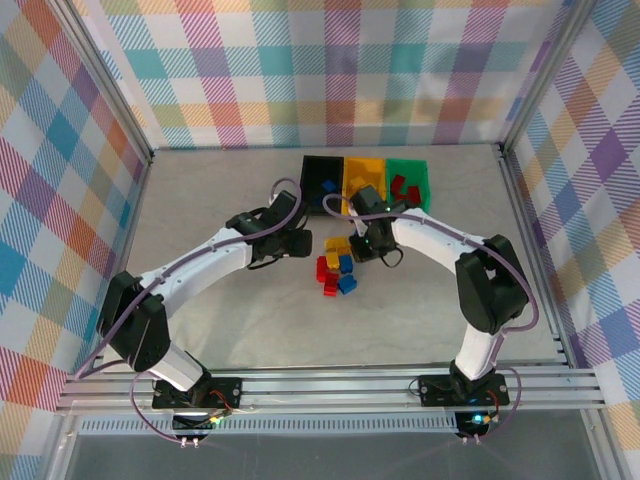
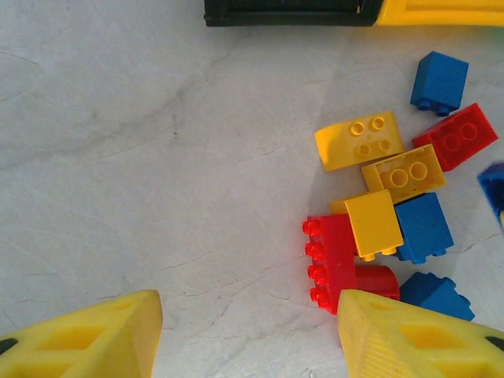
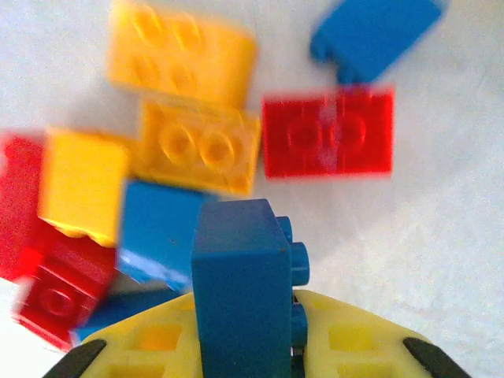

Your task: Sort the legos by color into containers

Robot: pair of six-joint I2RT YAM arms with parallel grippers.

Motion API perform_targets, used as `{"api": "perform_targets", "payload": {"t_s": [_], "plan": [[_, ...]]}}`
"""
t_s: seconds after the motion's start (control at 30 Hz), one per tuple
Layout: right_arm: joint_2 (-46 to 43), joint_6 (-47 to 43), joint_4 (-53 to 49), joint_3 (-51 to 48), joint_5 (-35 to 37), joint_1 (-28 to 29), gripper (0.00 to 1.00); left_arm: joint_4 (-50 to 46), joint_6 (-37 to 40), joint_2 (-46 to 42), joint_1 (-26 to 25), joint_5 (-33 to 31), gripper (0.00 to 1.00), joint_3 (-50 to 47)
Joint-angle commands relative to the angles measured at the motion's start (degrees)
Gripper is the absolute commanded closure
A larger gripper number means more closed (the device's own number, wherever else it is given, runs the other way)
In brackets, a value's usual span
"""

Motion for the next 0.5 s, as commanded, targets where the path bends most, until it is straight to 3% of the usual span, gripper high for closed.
{"api": "perform_targets", "payload": {"t_s": [0.0, 0.47], "plan": [[1.22, -0.09, 0.08, 7.77, -0.44, 0.1, 0.76, -1.23, 0.0, -2.38, 0.48, -0.91, 0.39, -1.29], [29.66, -2.42, -1.91, 48.8, 1.48, -1.12, 0.75, -4.46, 0.53, -7.07, 0.48, -3.33, 0.4, -3.59]]}}
